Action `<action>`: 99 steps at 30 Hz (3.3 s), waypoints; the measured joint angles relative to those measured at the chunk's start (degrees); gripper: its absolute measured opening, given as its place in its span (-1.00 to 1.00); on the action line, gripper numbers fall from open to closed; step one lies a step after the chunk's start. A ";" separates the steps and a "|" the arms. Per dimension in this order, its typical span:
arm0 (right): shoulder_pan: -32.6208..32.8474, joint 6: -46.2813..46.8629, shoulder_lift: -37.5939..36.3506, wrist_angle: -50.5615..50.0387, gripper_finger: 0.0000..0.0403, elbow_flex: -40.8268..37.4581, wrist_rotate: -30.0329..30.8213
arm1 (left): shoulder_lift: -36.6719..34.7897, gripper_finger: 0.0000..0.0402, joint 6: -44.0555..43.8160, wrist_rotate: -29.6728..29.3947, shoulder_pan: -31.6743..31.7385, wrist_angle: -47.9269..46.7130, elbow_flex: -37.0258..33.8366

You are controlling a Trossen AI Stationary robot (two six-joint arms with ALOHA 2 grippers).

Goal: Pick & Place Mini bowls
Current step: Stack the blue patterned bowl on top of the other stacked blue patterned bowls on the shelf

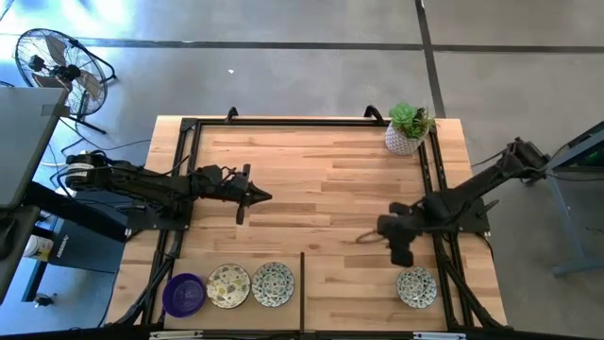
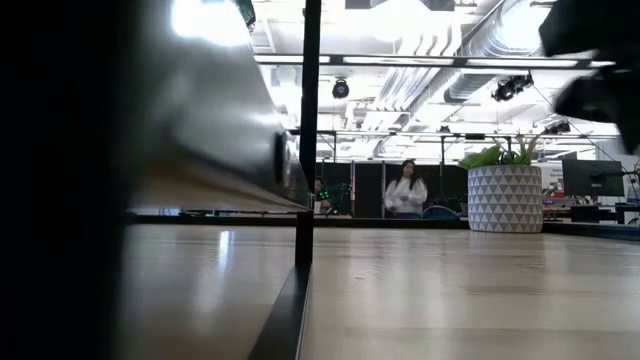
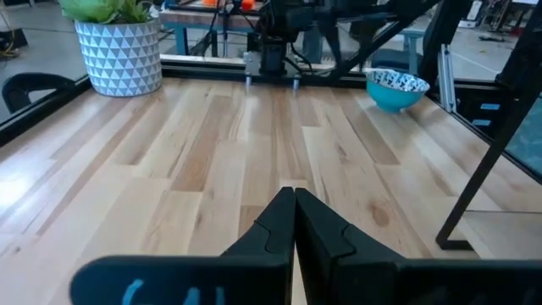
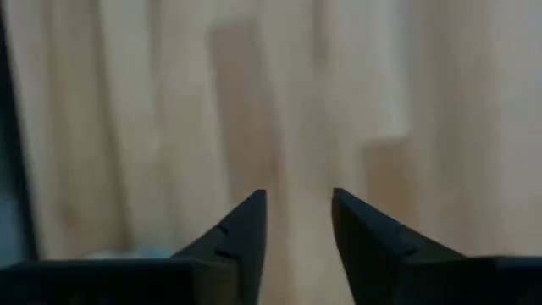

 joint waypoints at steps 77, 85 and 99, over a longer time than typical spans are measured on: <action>-40.11 -14.63 36.21 15.55 -0.86 30.24 -10.79 | -2.44 -1.00 -0.60 -7.76 0.04 -4.05 -2.29; -40.62 -14.95 45.02 16.85 -0.90 37.06 -8.78 | -5.54 -1.00 -0.21 -7.77 0.04 -5.48 -3.15; -39.32 -12.20 48.49 21.21 -0.80 38.40 -9.66 | -5.60 -1.00 -0.23 -7.69 0.00 -5.47 -3.15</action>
